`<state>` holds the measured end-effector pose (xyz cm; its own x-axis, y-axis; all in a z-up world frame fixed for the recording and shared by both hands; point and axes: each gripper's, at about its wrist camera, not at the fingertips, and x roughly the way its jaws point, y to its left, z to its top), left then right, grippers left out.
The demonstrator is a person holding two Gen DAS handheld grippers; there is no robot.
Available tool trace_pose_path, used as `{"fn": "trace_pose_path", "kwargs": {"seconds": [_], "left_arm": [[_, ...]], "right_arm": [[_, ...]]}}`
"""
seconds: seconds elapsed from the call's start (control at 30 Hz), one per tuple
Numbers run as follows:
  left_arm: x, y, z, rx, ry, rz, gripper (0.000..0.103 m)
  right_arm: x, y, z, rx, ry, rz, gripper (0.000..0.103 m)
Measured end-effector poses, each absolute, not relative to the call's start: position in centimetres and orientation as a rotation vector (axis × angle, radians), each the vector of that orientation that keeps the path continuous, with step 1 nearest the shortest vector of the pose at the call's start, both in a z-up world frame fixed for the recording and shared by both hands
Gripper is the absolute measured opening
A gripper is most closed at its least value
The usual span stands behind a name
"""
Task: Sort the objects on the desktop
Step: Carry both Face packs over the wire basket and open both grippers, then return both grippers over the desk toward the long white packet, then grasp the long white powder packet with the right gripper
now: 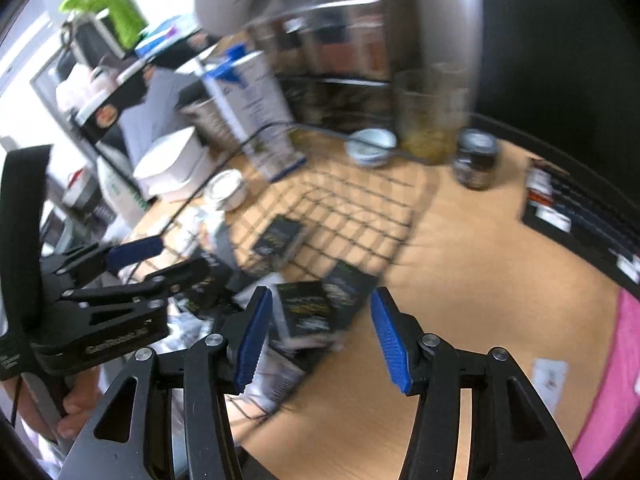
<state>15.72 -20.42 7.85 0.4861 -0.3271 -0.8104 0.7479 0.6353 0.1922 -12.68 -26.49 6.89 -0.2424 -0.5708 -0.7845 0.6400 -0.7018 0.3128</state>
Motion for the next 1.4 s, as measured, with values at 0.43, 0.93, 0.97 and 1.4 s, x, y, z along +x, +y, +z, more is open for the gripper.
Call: {"fn": "trace_pose_path", "kwargs": {"seconds": [0.43,0.93,0.97,1.4], "left_arm": [[3.1,-32.3,0.6,0.847,0.832,-0.95,0.072],[3.4,-33.2,-3.2,0.892,0.919,-0.891,0.072],[3.3,-33.2,-3.2,0.893,0.917,-0.894,0.072],[3.4,-32.3,-2.9,0.886,0.916,-0.918,0.072]], "right_arm": [[-17.2,-10.2,-2.9,1.554,0.07,-2.284,0.059],[-16.9,-8.5,-7.5,1.618,0.103,-2.171,0.064],[-16.6,-8.9,-7.5,1.611,0.13,-2.176,0.064],[-15.9,-9.2,-7.1,1.624,0.14,-2.203,0.038]]}}
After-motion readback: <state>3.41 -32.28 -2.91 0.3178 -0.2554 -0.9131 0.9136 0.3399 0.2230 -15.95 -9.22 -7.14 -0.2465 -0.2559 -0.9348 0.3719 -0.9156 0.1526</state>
